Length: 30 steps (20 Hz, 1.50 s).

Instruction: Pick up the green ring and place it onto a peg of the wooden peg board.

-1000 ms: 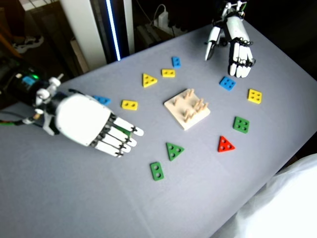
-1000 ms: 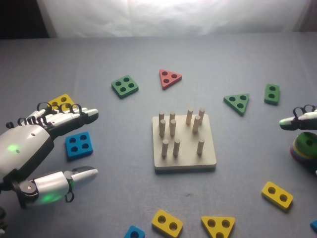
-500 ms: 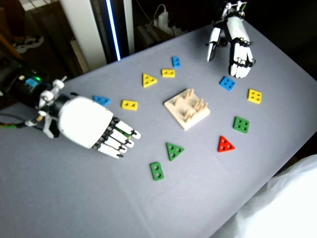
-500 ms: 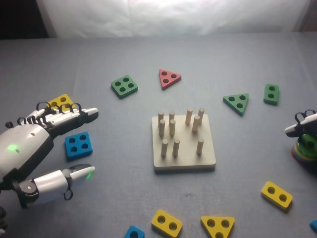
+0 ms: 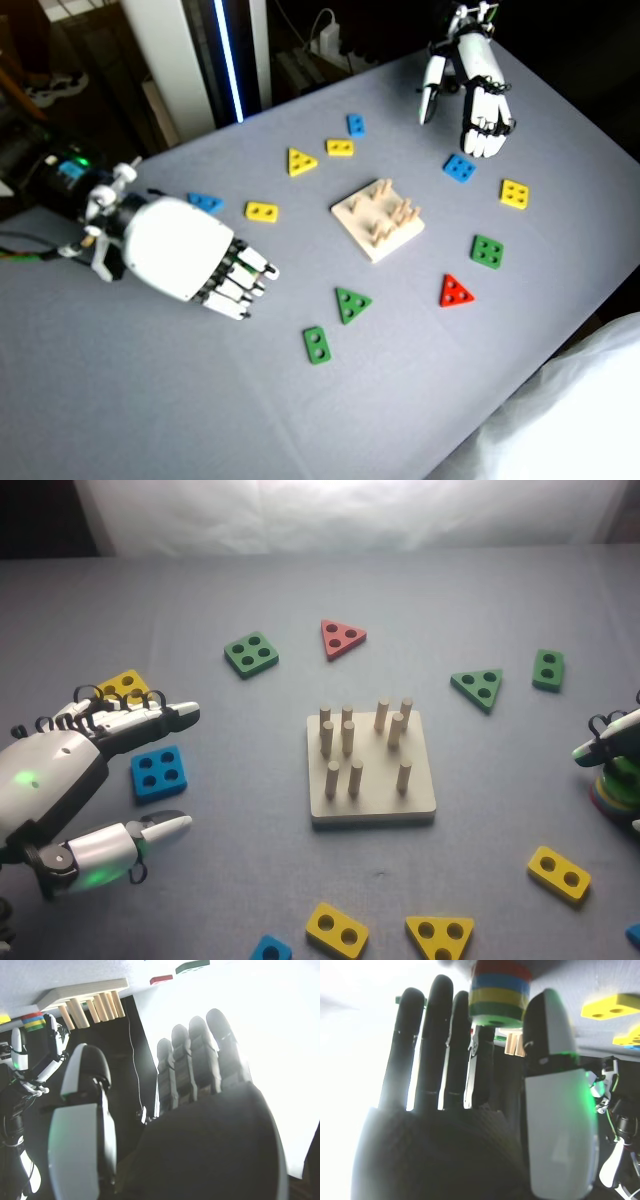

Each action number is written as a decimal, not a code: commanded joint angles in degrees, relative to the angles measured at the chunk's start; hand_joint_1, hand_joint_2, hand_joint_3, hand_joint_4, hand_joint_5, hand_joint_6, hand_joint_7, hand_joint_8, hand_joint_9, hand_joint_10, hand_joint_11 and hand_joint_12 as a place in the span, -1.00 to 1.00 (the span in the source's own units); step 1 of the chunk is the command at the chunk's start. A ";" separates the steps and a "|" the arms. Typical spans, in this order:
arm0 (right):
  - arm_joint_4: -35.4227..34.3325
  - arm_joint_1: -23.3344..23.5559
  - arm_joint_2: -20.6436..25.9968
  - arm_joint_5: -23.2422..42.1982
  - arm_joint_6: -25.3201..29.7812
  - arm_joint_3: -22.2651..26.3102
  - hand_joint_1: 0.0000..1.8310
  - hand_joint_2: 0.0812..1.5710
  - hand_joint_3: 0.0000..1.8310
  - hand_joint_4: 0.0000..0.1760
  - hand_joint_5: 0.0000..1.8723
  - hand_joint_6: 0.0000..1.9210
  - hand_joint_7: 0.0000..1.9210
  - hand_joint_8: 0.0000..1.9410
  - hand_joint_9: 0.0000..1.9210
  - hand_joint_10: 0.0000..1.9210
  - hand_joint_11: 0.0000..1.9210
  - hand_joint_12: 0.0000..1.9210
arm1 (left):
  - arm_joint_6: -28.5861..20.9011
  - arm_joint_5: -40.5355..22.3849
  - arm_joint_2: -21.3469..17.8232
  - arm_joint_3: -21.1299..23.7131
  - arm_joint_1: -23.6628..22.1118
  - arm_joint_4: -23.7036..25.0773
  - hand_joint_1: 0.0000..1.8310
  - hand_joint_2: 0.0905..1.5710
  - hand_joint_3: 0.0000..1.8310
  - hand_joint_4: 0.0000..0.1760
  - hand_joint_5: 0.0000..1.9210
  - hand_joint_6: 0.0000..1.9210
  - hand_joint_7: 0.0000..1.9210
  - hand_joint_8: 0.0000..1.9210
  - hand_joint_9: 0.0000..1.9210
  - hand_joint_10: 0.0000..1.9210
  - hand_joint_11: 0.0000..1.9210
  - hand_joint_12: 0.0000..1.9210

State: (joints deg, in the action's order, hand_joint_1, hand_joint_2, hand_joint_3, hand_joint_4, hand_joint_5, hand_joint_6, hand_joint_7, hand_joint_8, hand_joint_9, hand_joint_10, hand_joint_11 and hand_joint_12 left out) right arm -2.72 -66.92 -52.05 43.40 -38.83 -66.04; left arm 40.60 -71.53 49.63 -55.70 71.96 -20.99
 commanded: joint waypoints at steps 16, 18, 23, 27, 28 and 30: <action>3.21 5.68 -0.36 4.70 -0.77 -0.39 0.52 0.32 -1.00 -1.00 0.10 -0.04 0.14 -0.22 0.06 0.08 -0.24 0.25 | -0.39 -6.80 0.42 0.18 -0.05 1.11 -0.11 0.45 -1.00 -0.38 -0.57 -1.00 -0.59 -1.00 -0.67 -1.00 -1.00 -0.19; 5.97 8.45 -0.84 5.19 -0.34 -0.34 0.52 0.30 -1.00 -1.00 0.10 -0.04 0.19 -0.31 0.08 0.05 -0.23 0.26 | -0.39 -6.76 0.42 0.06 -0.02 1.11 -0.12 0.45 -1.00 -0.44 -0.56 -1.00 -0.59 -1.00 -0.67 -1.00 -1.00 -0.22; 12.38 13.42 -2.94 9.15 5.14 -1.14 0.53 0.28 -1.00 -1.00 0.12 -0.11 0.26 -0.48 0.15 -0.03 -0.08 0.25 | -0.43 -6.44 0.47 -0.23 -0.03 1.14 -0.13 0.46 -1.00 -0.43 -0.58 -1.00 -0.62 -1.00 -0.69 -1.00 -1.00 -0.26; 15.90 16.64 -6.72 11.00 9.24 -3.00 0.41 0.28 -1.00 -1.00 0.13 -0.08 0.31 -0.46 0.18 -0.16 -0.01 0.30 | -0.62 -6.47 0.56 -0.33 -0.03 1.23 -0.11 0.43 -1.00 -0.67 -0.55 -1.00 -0.61 -1.00 -0.67 -1.00 -1.00 -0.18; 16.36 17.04 -7.28 10.99 9.28 -3.11 0.37 0.30 -1.00 -1.00 0.11 -0.02 0.28 -0.45 0.18 -0.26 -0.04 0.32 | -0.62 -6.50 0.55 -0.35 -0.03 1.31 -0.08 0.43 -1.00 -0.68 -0.56 -1.00 -0.63 -1.00 -0.68 -1.00 -1.00 -0.18; 16.82 17.45 -8.43 11.01 9.28 -3.21 0.37 0.29 -1.00 -0.80 0.14 -0.12 0.25 -0.30 0.15 -0.02 0.00 0.57 | -0.73 -6.30 0.55 -0.49 -0.06 1.64 -0.08 0.42 -1.00 -0.46 -0.56 -1.00 -0.64 -1.00 -0.69 -1.00 -1.00 -0.20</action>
State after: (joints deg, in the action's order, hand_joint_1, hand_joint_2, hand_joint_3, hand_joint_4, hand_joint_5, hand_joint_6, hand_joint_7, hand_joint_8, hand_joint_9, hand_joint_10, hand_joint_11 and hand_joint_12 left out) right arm 15.88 -50.39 -60.53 47.75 -29.78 -68.97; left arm 40.36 -71.33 49.84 -56.07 72.42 -20.56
